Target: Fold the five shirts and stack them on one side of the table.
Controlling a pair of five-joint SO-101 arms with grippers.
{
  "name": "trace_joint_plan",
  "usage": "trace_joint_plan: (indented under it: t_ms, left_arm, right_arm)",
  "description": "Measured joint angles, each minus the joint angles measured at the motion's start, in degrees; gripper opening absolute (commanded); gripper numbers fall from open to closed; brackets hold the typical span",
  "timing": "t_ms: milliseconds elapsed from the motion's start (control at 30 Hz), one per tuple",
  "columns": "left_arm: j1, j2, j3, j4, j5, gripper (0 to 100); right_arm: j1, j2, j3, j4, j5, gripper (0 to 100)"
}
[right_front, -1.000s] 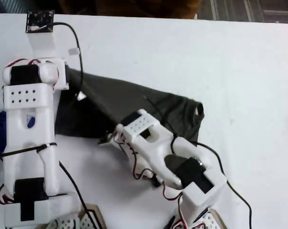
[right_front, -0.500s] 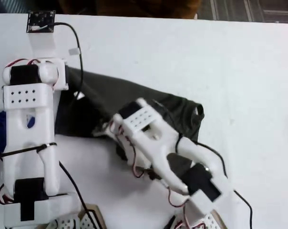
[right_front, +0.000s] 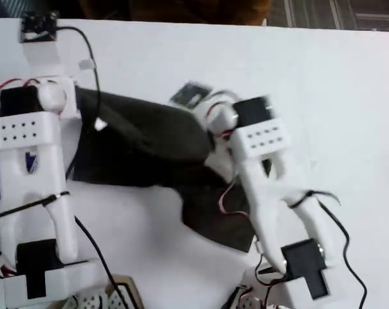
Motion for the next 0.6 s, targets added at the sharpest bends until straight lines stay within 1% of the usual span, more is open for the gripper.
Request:
trace_joint_plan:
  t_ms: [200, 333, 500, 600]
  left_arm:
    - [0.1, 0.0, -10.9, 7.1, 0.0, 3]
    - [0.2, 0.0, -17.9, 12.8, -0.3, 3]
    - [0.2, 0.0, -28.2, 20.6, -5.0, 3]
    - [0.2, -0.1, -35.3, 24.2, -7.9, 3]
  right_arm:
    - [4.5, -2.7, -17.3, 0.0, -6.2, 1.8]
    - [6.2, -2.8, -28.7, 0.2, -8.4, 1.8]
    - [6.5, -2.8, -40.8, 0.2, -8.5, 1.8]
    - [6.4, -4.2, -45.3, 0.2, -10.8, 1.8]
